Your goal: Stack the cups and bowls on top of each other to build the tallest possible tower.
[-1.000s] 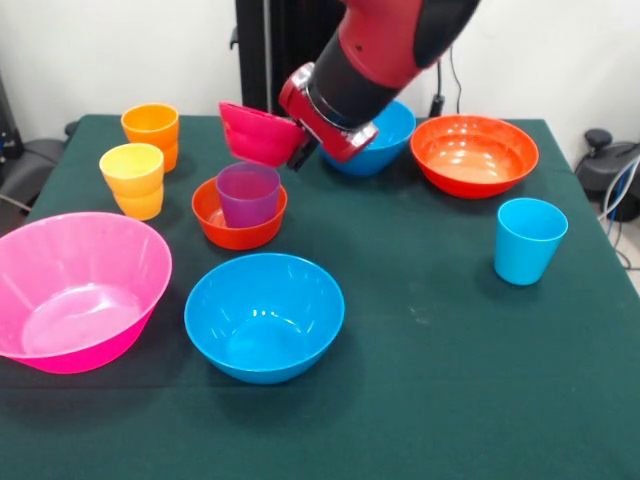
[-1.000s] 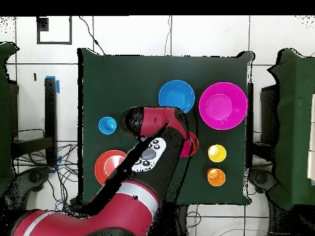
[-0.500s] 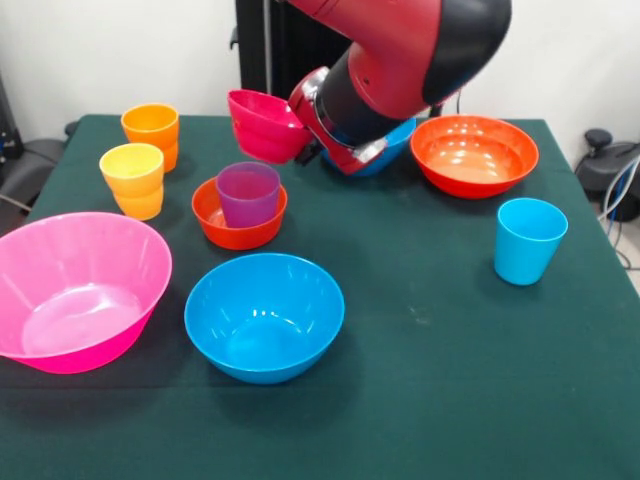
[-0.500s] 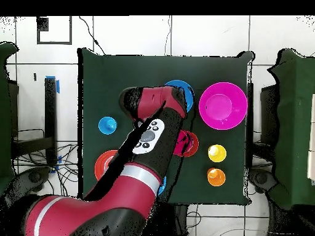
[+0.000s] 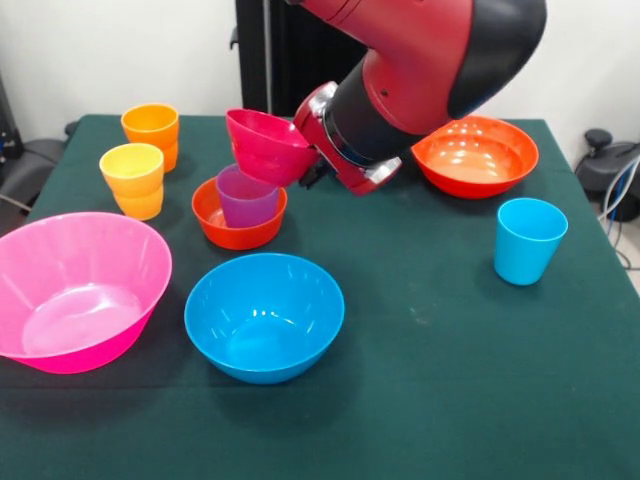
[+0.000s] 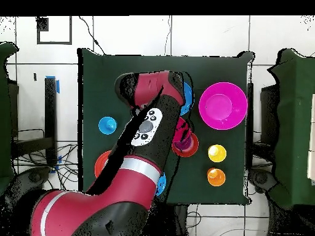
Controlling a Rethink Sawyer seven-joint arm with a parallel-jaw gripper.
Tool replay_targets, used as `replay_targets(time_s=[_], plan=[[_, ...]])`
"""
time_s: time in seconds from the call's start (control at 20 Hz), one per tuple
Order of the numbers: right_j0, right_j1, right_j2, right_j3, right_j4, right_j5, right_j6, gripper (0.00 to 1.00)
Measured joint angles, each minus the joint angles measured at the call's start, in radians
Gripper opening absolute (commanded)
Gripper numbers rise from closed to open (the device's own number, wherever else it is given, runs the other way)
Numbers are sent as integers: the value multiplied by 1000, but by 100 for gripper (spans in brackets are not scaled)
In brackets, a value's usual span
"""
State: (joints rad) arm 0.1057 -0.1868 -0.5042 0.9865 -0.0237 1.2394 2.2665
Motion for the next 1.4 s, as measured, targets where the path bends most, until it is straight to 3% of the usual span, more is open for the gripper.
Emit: replay_targets(time_s=[0.85, 1.4], plan=[[-32, 2, 0, 23, 0, 33, 0, 0], [-70, 44, 0, 17, 0, 32, 0, 0]])
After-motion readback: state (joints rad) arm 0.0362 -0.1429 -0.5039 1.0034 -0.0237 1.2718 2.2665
